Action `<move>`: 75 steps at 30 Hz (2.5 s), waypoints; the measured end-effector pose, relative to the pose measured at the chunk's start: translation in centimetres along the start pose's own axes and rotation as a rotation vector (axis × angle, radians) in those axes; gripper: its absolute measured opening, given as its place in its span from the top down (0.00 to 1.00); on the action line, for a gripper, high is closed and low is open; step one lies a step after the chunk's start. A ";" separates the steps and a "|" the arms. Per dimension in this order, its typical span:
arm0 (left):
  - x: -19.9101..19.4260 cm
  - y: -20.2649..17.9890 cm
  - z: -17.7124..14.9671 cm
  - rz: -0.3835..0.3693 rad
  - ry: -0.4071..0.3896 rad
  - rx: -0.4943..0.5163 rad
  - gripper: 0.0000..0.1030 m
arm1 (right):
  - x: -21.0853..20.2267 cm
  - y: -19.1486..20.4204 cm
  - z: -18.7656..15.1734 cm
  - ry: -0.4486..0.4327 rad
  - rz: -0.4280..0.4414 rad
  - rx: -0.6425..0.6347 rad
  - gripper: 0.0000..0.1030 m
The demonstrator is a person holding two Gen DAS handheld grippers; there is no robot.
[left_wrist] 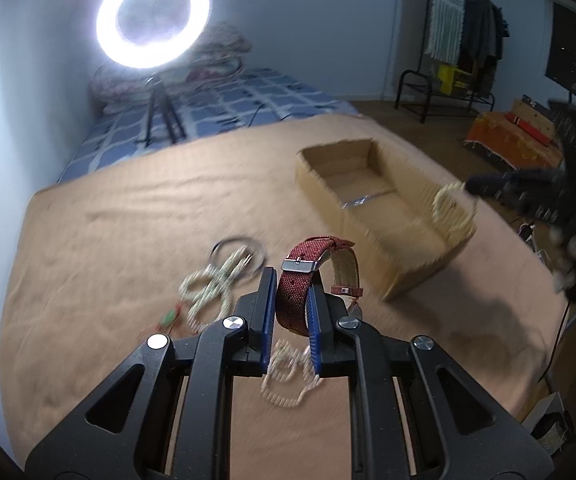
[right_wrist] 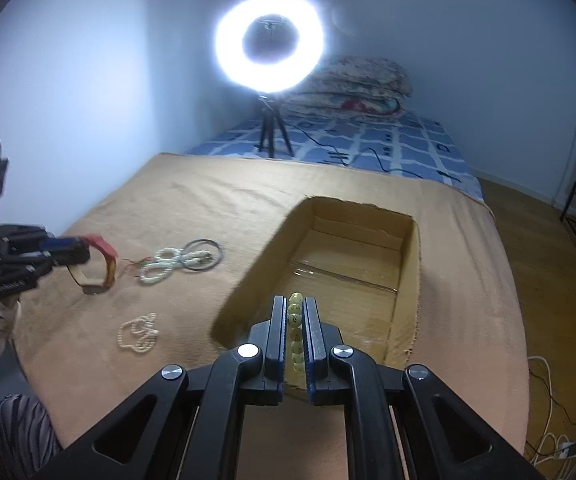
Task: Organize jewelry
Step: 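Carry the watch and bracelet over the cardboard box with both grippers, then open both grippers to drop the watch and bracelet into the box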
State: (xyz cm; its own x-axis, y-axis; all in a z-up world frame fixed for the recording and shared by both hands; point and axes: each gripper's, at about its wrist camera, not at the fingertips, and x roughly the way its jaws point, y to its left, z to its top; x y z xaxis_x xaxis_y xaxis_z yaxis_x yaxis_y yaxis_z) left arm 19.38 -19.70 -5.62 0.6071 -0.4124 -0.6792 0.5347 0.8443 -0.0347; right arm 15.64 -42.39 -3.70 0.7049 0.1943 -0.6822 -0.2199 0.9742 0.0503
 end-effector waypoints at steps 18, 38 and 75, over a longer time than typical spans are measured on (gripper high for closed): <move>12.8 -7.5 5.9 -0.111 0.107 0.025 0.88 | 3.9 -4.3 -2.2 0.067 -0.056 0.088 0.95; 19.0 -9.4 6.6 -0.036 0.207 0.056 0.88 | 5.4 -4.4 -3.1 0.103 -0.058 0.089 0.95; 6.4 -3.1 8.2 0.000 0.030 -0.021 0.57 | -3.1 1.1 -1.9 -0.038 -0.135 0.018 0.12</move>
State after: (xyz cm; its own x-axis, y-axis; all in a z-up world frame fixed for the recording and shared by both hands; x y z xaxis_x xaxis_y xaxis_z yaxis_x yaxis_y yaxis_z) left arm 26.42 -27.82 -3.85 0.5892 -0.4020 -0.7009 0.5219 0.8516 -0.0497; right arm 11.94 -42.18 -2.94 0.7524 0.0647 -0.6555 -0.1090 0.9937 -0.0271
